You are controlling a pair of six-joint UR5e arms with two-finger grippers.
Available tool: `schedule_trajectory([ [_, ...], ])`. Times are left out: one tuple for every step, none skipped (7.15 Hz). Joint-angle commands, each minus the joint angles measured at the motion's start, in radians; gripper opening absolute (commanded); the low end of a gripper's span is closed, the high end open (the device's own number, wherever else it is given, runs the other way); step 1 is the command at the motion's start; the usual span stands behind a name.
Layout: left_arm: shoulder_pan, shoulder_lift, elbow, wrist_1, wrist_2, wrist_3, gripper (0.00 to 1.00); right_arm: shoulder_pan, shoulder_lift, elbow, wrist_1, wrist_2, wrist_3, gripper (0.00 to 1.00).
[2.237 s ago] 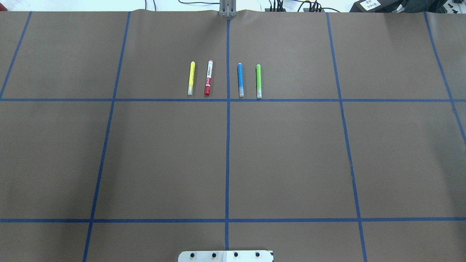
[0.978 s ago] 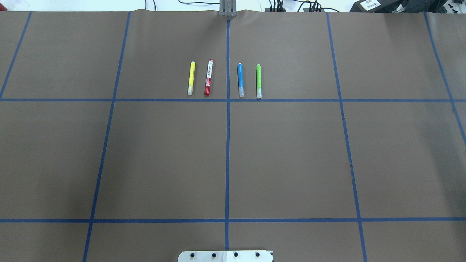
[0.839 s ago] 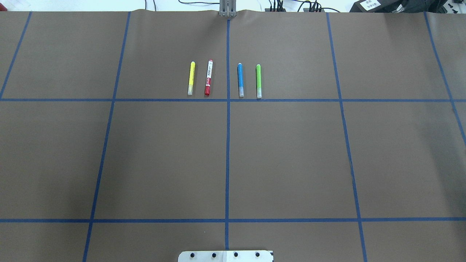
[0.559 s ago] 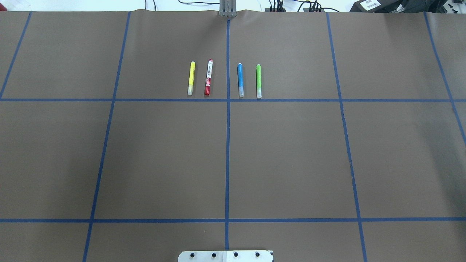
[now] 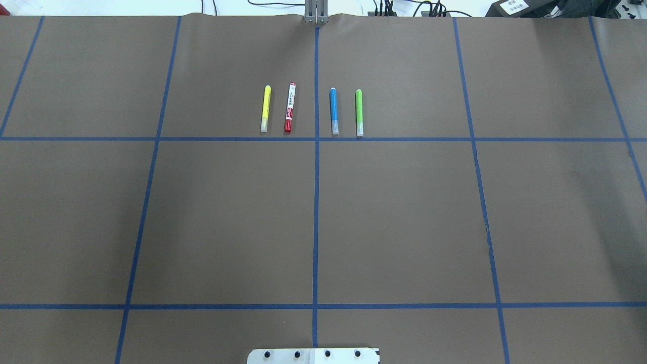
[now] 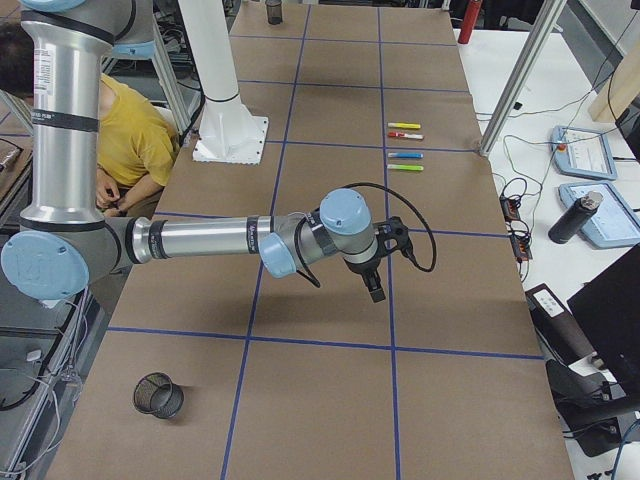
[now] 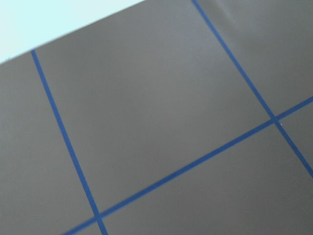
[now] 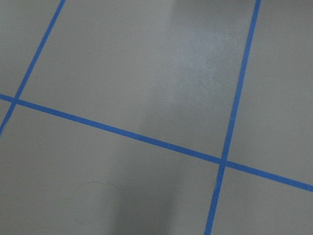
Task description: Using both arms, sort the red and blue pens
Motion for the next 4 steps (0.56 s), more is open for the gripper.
schedule_trajectory([
  [0.071, -0.059, 0.020, -0.030, -0.001, -0.184, 1.00, -0.040, 0.014, 0.000, 0.006, -0.001, 0.026, 1.00],
  [0.113, -0.099, 0.012, -0.010, 0.008, -0.367, 1.00, -0.058, 0.019, 0.000, 0.008, -0.002, 0.098, 1.00],
  [0.151, -0.162, 0.014, -0.005, 0.023, -0.478, 1.00, -0.066, 0.019, 0.001, 0.009, -0.002, 0.109, 1.00],
  [0.221, -0.238, 0.017, 0.025, 0.023, -0.510, 1.00, -0.066, 0.019, 0.001, 0.009, -0.002, 0.108, 1.00],
])
